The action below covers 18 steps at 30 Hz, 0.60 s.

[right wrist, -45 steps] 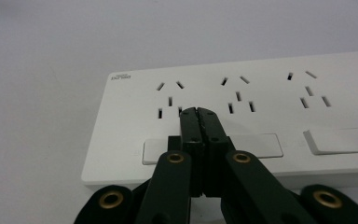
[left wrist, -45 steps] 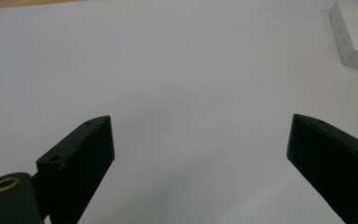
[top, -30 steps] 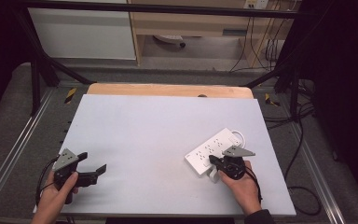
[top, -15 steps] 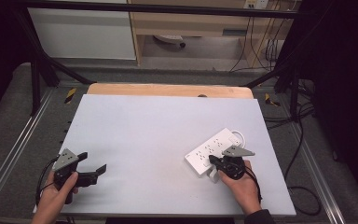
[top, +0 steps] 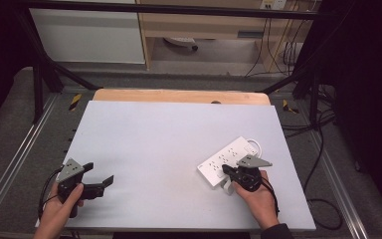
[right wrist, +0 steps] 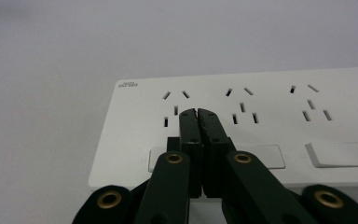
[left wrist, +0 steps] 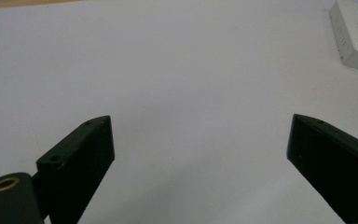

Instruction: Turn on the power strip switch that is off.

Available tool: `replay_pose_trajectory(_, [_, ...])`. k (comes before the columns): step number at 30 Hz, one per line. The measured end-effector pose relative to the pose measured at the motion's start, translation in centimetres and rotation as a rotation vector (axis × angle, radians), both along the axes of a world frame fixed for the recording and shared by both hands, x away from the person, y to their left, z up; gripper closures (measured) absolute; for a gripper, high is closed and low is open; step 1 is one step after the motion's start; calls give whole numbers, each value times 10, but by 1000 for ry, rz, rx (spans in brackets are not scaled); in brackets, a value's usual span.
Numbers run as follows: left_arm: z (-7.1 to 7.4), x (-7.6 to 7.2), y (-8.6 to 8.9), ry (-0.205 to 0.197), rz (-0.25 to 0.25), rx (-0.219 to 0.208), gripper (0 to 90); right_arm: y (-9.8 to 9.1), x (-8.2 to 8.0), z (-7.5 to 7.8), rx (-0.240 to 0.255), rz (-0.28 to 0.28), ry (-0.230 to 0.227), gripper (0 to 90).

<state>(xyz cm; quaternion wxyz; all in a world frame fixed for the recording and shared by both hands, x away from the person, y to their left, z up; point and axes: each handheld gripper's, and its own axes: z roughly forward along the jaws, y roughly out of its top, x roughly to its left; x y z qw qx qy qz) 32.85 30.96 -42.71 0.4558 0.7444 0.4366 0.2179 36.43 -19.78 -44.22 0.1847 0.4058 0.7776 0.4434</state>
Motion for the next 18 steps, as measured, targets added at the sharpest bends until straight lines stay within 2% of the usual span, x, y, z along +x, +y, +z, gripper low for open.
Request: replay_pose_trajectory(18, [0,0,0,1,1,-2,75,-3,-1,5,29,-10,-21,844])
